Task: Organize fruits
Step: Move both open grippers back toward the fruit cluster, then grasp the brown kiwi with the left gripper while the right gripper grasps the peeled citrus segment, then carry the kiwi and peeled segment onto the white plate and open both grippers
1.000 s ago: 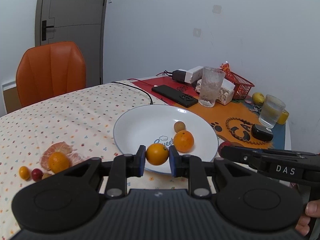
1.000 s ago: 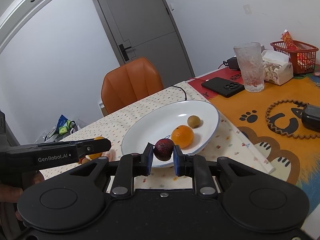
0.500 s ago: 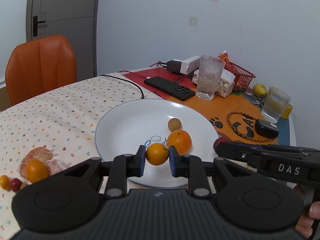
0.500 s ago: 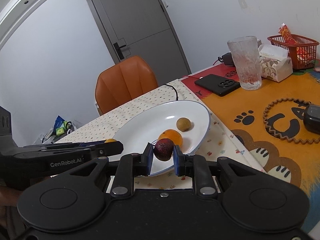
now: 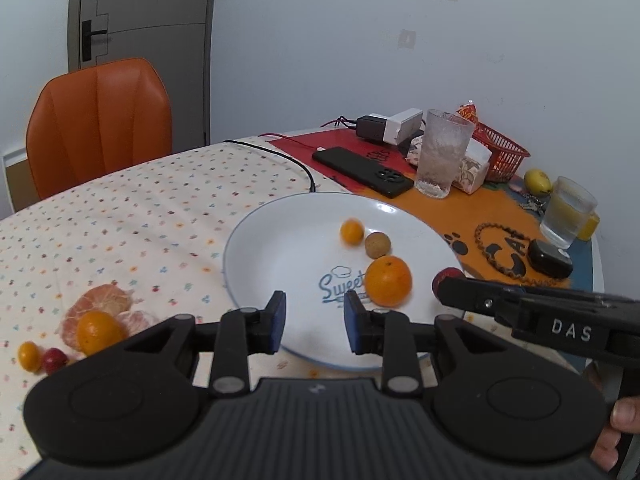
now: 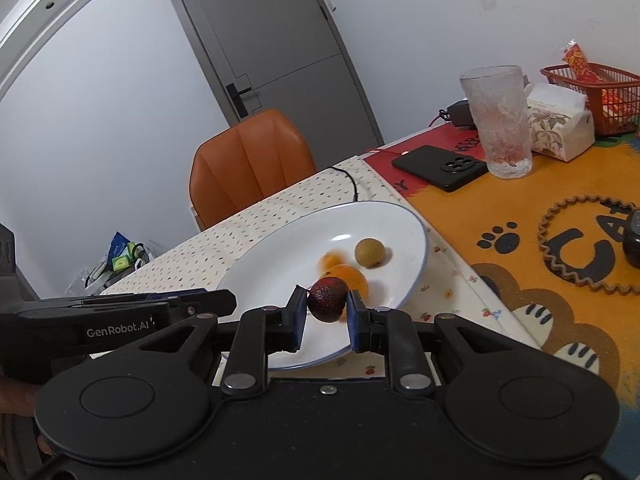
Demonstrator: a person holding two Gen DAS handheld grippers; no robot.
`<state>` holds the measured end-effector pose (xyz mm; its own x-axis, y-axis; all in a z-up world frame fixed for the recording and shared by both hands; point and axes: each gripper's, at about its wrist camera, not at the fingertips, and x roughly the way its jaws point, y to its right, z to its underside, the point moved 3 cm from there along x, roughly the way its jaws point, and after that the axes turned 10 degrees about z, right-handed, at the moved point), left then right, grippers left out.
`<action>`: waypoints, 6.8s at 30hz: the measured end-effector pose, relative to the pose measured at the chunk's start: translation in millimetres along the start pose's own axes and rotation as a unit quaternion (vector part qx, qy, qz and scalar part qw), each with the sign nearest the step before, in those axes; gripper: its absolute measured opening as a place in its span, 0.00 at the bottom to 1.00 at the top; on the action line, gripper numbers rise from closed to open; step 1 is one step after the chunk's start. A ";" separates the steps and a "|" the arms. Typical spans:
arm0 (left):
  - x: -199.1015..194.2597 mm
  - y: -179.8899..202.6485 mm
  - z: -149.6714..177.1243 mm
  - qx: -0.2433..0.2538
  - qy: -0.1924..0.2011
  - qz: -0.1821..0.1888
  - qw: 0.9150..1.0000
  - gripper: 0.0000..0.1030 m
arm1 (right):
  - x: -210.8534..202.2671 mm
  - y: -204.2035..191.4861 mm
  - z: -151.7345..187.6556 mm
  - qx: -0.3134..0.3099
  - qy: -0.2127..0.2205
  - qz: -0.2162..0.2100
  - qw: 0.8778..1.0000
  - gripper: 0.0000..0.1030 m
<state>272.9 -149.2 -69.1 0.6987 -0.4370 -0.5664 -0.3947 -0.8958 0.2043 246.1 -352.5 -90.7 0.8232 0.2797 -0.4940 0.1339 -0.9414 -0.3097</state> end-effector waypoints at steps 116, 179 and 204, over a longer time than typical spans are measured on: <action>-79.2 -161.2 65.8 -0.153 0.040 -0.095 0.983 0.25 | 86.1 -187.5 52.5 -0.150 -0.054 -0.020 0.987 0.52; -59.1 -39.1 23.8 -0.069 0.061 -0.034 0.995 0.25 | 0.1 -86.7 13.9 -0.105 0.035 0.019 0.994 0.37; 9.3 -15.2 3.5 -0.041 0.029 -0.010 0.999 0.25 | 25.3 -2.6 -14.5 -0.052 0.046 0.092 0.993 0.37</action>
<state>283.3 -139.4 -80.2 0.7400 -0.4205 -0.5250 -0.3311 -0.9071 0.2598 274.6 -345.6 -90.7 0.8857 0.0874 -0.4560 0.0288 -0.9906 -0.1339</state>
